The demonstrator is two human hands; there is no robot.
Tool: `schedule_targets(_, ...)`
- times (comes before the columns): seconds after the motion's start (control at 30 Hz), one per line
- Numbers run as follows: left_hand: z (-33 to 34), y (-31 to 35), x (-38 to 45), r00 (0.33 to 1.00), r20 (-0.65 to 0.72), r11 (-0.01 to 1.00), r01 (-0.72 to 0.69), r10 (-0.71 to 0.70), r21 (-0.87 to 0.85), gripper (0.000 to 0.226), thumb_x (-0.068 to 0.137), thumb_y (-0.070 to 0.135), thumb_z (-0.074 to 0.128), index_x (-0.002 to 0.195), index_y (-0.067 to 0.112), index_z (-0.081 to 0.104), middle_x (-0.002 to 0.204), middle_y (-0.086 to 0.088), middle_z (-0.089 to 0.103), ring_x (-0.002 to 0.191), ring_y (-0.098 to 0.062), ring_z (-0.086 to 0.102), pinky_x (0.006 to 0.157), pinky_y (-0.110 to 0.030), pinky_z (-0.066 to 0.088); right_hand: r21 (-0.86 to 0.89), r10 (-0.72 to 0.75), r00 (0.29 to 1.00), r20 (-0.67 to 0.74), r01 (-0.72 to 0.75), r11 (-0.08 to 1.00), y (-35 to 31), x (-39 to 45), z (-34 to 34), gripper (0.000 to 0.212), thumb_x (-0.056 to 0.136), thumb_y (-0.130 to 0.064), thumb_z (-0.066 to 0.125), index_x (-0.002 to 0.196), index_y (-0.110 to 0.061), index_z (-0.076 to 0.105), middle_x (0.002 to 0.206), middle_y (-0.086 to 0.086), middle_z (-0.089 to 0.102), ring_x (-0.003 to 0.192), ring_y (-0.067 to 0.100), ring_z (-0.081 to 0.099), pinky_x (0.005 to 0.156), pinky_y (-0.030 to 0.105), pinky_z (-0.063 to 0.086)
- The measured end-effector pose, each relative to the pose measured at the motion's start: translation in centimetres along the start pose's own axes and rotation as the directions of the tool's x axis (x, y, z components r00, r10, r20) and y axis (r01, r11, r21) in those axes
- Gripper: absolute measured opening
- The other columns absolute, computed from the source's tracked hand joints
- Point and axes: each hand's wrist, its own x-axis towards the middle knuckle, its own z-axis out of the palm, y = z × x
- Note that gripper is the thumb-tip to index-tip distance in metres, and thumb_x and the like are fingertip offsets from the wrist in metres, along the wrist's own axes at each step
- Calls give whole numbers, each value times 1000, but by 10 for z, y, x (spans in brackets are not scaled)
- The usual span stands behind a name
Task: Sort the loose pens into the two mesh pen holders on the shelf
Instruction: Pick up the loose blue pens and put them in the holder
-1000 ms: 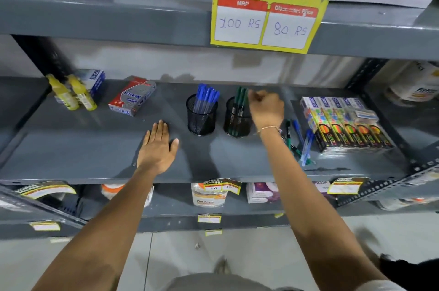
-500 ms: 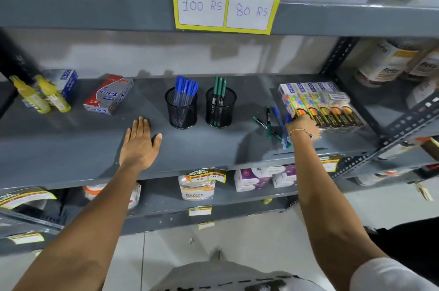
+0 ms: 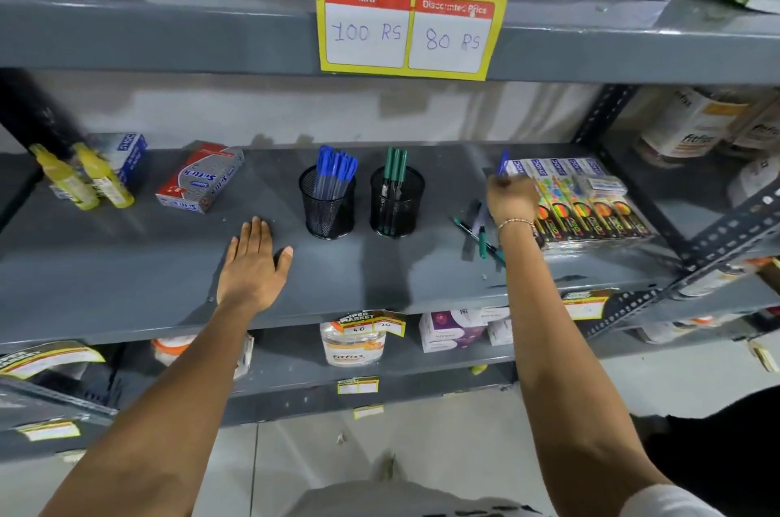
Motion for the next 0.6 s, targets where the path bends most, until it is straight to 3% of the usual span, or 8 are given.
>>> schedule_targets(0.1, 0, 0, -1, 1000, -7, 1000, -2, 2, -7, 70, 98, 47, 20, 150, 3, 5, 161, -13, 4, 149, -24, 2, 122, -37, 0, 184, -183, 983, 11, 178, 967, -49, -24, 12, 26, 95, -21, 48, 108, 0, 58, 112, 19, 67, 104, 32, 63, 81, 27, 46)
schedule_targets(0.17, 0, 1, 0, 1000, -5, 1000, -5, 5, -19, 70, 98, 47, 20, 150, 3, 6, 161, -12, 4, 149, -24, 1, 122, -37, 1, 315, -315, 949, 27, 291, 904, -74, -45, 28, 20, 95, -19, 48, 106, -3, 55, 105, 14, 69, 96, 27, 65, 74, 23, 45)
schedule_targets(0.27, 0, 0, 0, 1000, -7, 1000, -2, 1, -21, 70, 98, 47, 21, 151, 4, 5, 162, -12, 4, 149, -24, 2, 122, -36, 1, 368, -426, 898, 109, 362, 857, -89, -71, 67, 15, 94, -15, 49, 101, -4, 55, 91, 11, 72, 78, 22, 62, 73, 27, 48)
schedule_targets(0.43, 1, -2, 0, 1000, -17, 1000, -5, 4, -29, 71, 98, 49, 20, 151, 5, 4, 162, -10, 4, 149, -23, 2, 122, -35, 1, 255, -428, 865, 261, 366, 895, -87, -87, 116, 26, 94, -25, 53, 96, -3, 67, 91, 15, 73, 86, 30, 67, 78, 32, 51)
schedule_targets(0.53, 1, -2, 0, 1000, -22, 999, -2, 1, -33, 71, 97, 50, 20, 151, 6, 4, 162, -10, 4, 149, -22, 2, 122, -34, 1, 184, -408, 869, 281, 368, 911, -83, -85, 127, 32, 91, -32, 57, 74, -9, 69, 67, 10, 68, 69, 28, 62, 65, 28, 46)
schedule_targets(0.6, 2, -2, 0, 1000, -21, 999, 0, -1, -33, 71, 97, 50, 20, 151, 6, 4, 162, -9, 4, 149, -21, 2, 122, -34, 1, 179, -403, 878, 257, 367, 913, -84, -84, 123, 38, 91, -32, 57, 57, -15, 58, 54, 3, 57, 59, 24, 54, 60, 24, 36)
